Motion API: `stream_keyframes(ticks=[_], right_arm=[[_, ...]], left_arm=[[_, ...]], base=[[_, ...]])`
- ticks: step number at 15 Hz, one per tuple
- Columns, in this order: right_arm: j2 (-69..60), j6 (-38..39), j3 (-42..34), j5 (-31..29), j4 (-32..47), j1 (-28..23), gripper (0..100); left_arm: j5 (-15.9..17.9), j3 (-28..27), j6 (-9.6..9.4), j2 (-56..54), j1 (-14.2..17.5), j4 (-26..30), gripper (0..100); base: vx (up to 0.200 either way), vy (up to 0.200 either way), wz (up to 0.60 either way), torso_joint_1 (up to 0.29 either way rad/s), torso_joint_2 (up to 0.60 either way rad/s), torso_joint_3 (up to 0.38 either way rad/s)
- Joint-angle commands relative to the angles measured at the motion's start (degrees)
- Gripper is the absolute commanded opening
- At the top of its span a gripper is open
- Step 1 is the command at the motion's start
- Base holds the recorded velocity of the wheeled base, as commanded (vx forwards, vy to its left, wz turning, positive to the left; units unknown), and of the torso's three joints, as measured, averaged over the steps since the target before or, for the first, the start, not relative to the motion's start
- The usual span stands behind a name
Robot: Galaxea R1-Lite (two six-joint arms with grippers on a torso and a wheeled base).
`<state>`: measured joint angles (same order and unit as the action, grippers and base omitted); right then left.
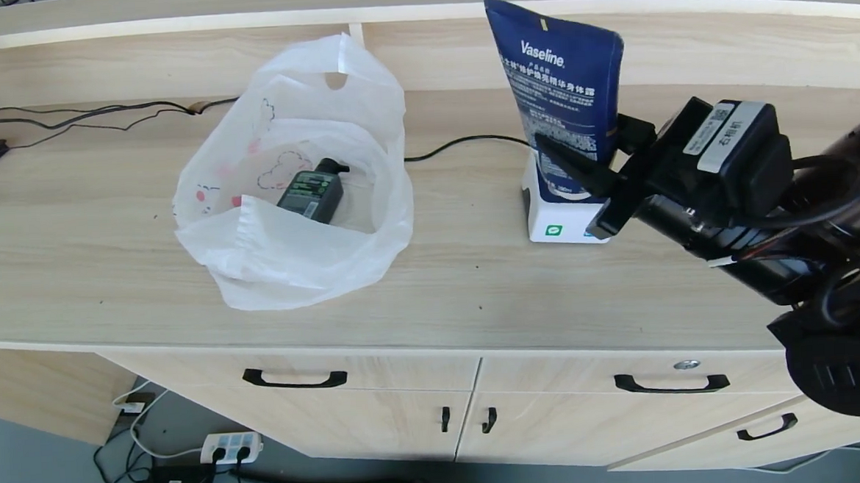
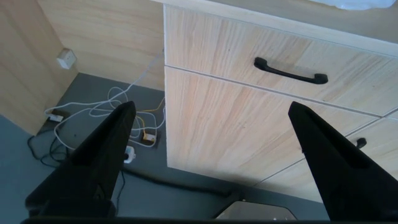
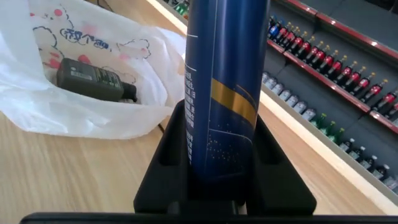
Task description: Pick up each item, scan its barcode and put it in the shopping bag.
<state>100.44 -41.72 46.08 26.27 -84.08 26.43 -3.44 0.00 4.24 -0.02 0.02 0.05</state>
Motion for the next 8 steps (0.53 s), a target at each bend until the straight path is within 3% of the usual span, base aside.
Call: stream_keyframes(ticks=[1,3,8], right_arm=[[1.87,-2.32,1.56,2.91,0.49,-2.08,0],[1.69,-5.31,0.50,7.39,0.58,-5.25,0],[3.80,-4.95,2.00,10.64,-0.47,-10.26,0]], left_arm=[[0.01,0.00,0.15,0.02,0.06,-0.05,100],[0.01,0.00,0.06,0.02,0.06,-0.05,100],[0.01,0.00,0.15,0.02,0.06,-0.14,100]], base=[[0.000,0.000,0.00,0.000,0.00,0.000],[0.000,0.000,0.00,0.000,0.00,0.000],[0.000,0.000,0.00,0.000,0.00,0.000]])
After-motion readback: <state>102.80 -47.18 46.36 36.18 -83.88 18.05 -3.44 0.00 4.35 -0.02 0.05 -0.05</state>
